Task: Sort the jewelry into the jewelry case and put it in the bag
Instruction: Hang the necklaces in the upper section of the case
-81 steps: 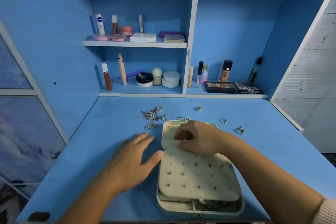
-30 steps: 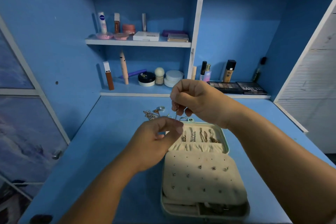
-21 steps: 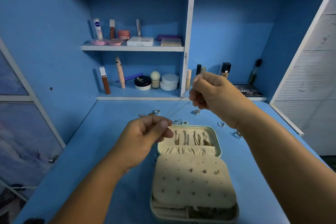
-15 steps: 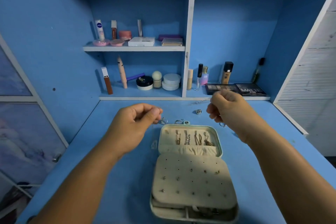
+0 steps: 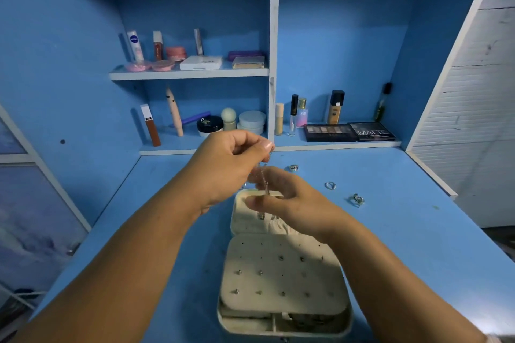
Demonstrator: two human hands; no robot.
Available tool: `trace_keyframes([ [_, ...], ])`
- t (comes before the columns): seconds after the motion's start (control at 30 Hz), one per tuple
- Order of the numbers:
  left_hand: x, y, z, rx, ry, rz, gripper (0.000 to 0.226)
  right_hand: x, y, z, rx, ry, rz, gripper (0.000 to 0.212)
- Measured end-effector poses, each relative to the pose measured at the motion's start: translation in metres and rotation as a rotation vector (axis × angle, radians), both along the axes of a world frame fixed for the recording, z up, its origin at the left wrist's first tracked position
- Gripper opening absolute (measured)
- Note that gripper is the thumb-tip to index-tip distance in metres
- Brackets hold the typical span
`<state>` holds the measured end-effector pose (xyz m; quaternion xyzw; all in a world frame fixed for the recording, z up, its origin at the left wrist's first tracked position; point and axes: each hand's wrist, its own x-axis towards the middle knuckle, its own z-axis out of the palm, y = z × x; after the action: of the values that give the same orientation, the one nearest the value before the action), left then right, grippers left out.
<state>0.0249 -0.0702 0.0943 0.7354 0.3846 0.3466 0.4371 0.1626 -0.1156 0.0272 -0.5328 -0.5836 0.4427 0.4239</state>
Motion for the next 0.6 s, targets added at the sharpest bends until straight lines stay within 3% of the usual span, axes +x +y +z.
trace_keyframes([
  [0.17,-0.006,0.003,-0.003,-0.019,0.057,0.062,0.014,-0.001,0.005,-0.01,-0.066,0.273,0.13,0.012],
  [0.27,-0.013,0.01,-0.007,-0.096,0.12,0.021,0.018,0.004,0.004,-0.015,-0.12,0.485,0.136,0.014],
  [0.33,-0.015,0.015,-0.01,-0.158,0.104,0.014,0.018,0.006,0.006,-0.013,-0.132,0.498,0.115,0.02],
  [0.5,-0.015,0.028,-0.025,-0.35,0.02,0.035,0.017,0.013,0.014,-0.013,-0.146,0.33,0.011,0.027],
  [0.6,-0.016,0.034,-0.034,-0.388,0.028,0.049,0.016,0.016,0.019,-0.013,-0.071,-0.171,-0.043,0.023],
])
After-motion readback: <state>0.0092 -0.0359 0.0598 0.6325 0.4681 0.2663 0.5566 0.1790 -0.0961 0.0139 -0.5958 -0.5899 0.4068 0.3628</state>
